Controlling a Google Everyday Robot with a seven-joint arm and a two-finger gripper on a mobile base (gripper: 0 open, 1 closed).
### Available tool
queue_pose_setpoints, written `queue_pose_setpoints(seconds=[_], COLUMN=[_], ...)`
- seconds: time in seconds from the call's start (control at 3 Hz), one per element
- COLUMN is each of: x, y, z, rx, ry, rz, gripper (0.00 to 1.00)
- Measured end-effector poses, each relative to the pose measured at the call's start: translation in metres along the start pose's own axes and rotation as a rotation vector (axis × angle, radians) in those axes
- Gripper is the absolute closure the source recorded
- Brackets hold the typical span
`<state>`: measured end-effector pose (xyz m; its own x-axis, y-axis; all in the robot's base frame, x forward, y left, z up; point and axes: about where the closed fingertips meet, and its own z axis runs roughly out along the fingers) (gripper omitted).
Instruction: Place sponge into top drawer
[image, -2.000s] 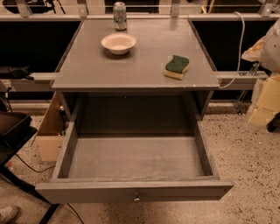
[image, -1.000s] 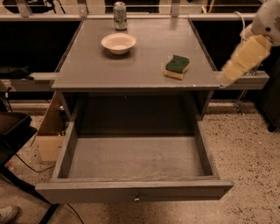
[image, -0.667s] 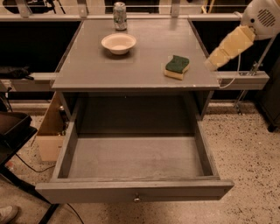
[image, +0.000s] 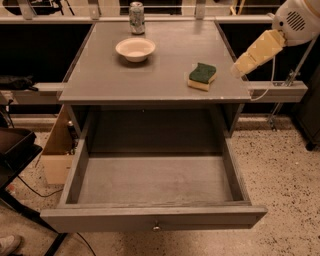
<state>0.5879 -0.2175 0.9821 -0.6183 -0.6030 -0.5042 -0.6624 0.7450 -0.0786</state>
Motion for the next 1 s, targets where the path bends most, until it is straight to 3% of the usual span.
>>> queue_pose_setpoints(seconds=[0.67,1.0], x=[-0.04,-0.059], y=[-0.022,-0.036], z=[0.066,0.105], rx=[0.071,0.059], ry=[0.145,0.175], rz=[-0.006,-0.048], gripper=[0.0,0.0])
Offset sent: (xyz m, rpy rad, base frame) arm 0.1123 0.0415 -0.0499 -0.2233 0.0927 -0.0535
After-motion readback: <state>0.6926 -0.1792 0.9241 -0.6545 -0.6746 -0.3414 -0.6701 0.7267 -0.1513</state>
